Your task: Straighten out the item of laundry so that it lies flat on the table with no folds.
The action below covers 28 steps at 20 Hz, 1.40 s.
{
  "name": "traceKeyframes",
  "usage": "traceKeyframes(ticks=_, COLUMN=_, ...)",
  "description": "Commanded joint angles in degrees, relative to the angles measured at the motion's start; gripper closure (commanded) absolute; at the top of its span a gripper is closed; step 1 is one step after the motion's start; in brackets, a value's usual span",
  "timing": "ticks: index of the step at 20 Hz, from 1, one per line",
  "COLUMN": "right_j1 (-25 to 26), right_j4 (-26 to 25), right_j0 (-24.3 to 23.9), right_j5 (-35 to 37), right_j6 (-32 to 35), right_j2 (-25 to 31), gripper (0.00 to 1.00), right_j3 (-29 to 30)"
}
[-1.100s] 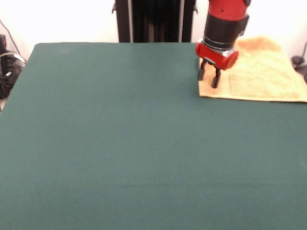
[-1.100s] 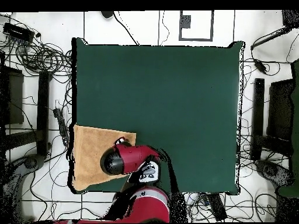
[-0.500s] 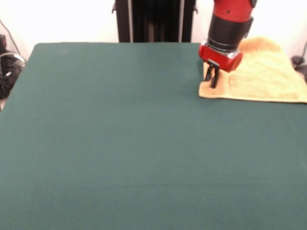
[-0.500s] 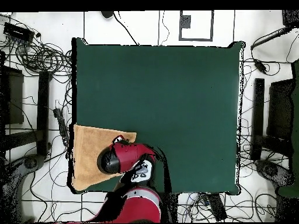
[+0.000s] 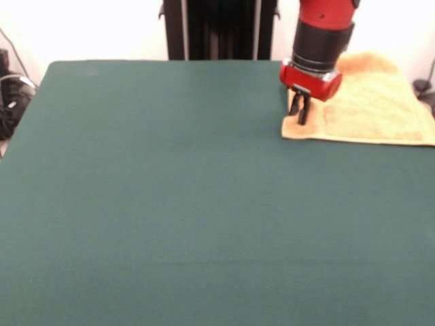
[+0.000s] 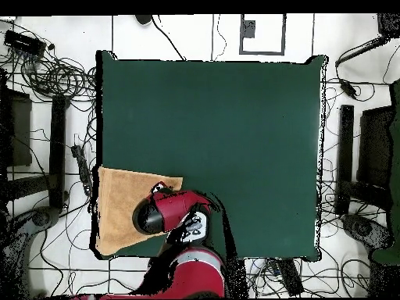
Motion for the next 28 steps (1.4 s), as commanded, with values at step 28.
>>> traceKeyframes(ticks=28, right_j1=1.19, right_j4=-22.43, right_j0=-18.85, right_j5=10.67, right_j6=-10.76, right_j2=16.21, gripper=1.0, right_j3=-5.35)
